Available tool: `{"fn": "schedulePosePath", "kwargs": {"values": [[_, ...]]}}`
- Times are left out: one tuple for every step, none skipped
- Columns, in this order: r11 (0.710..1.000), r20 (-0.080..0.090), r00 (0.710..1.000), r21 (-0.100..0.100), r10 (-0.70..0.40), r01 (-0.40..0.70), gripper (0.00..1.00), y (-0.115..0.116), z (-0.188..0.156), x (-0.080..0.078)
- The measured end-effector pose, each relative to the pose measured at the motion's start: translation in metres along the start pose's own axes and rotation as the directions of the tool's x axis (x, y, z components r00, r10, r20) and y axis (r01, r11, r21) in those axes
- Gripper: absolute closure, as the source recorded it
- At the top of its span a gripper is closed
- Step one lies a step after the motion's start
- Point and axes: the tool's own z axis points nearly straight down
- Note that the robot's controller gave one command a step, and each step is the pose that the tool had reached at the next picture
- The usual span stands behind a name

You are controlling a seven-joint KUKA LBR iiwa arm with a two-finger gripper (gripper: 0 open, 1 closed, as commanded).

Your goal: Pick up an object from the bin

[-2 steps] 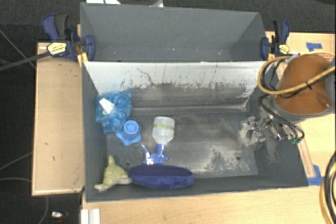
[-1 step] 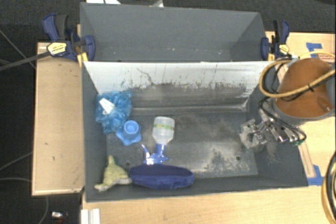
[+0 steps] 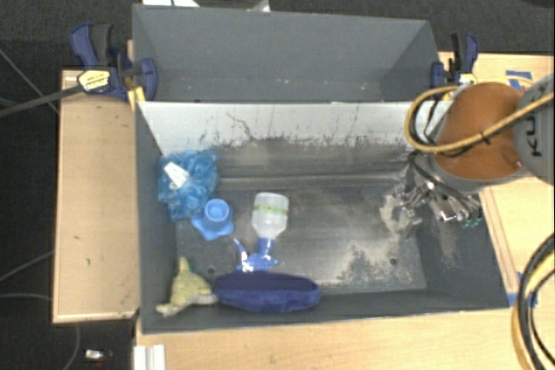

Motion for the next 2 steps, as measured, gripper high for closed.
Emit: {"fn": "schedulePosePath", "kwargs": {"values": [[0.993,0.001,0.993,0.001,-0.114,0.114,1.00,-0.012,-0.009,-0.011],[0.967,0.002,0.967,-0.001,-0.255,0.255,1.00,-0.022,-0.003,0.016]]}}
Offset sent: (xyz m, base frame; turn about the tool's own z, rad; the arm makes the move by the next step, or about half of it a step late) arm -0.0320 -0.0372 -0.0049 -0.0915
